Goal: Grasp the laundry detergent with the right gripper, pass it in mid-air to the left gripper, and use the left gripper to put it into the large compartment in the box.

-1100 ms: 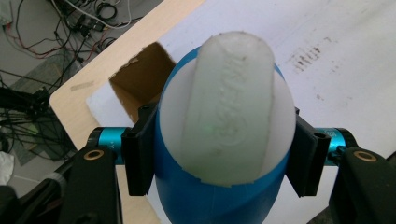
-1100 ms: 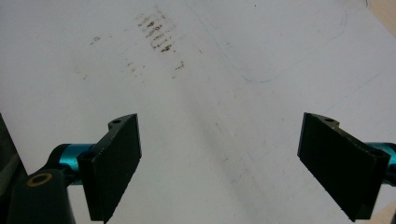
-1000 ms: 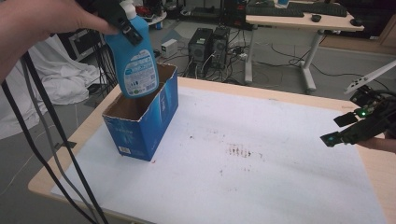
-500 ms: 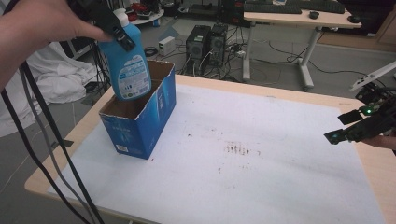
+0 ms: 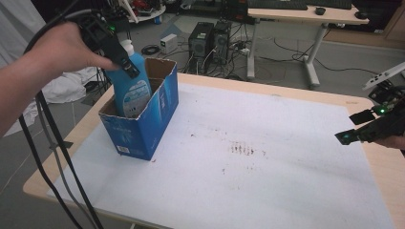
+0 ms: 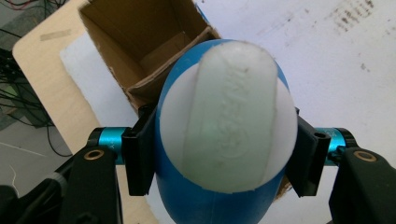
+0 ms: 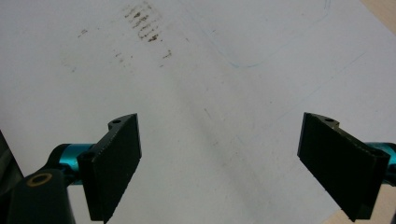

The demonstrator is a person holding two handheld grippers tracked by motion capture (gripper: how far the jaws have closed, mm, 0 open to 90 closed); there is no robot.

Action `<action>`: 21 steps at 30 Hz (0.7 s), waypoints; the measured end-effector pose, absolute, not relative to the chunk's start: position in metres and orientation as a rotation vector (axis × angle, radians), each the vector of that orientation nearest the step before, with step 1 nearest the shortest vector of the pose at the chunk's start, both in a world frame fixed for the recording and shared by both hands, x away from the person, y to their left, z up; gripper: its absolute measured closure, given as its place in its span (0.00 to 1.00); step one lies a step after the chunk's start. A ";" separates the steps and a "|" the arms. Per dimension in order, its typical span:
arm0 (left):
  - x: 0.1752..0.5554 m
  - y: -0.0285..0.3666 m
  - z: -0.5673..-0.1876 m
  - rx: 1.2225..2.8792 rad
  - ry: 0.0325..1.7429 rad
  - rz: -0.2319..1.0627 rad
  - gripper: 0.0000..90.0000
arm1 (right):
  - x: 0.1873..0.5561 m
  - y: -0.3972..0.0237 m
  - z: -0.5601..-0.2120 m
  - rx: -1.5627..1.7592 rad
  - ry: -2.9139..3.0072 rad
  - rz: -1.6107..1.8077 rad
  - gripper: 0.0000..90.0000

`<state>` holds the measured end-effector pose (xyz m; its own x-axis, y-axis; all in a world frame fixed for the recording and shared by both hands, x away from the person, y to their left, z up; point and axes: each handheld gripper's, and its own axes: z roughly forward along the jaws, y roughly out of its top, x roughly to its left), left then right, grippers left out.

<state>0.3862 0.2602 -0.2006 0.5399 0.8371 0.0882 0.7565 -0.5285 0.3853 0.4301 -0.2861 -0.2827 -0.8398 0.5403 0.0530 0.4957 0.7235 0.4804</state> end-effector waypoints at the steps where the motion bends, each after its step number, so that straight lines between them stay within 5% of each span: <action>1: 0.386 0.260 -0.205 2.485 1.325 0.374 0.42 | 0.430 -0.286 -0.283 0.851 2.834 0.745 0.14; 21: 0.392 0.261 -0.262 2.591 1.240 0.297 0.42 | 0.425 -0.290 -0.288 0.869 2.840 0.740 0.14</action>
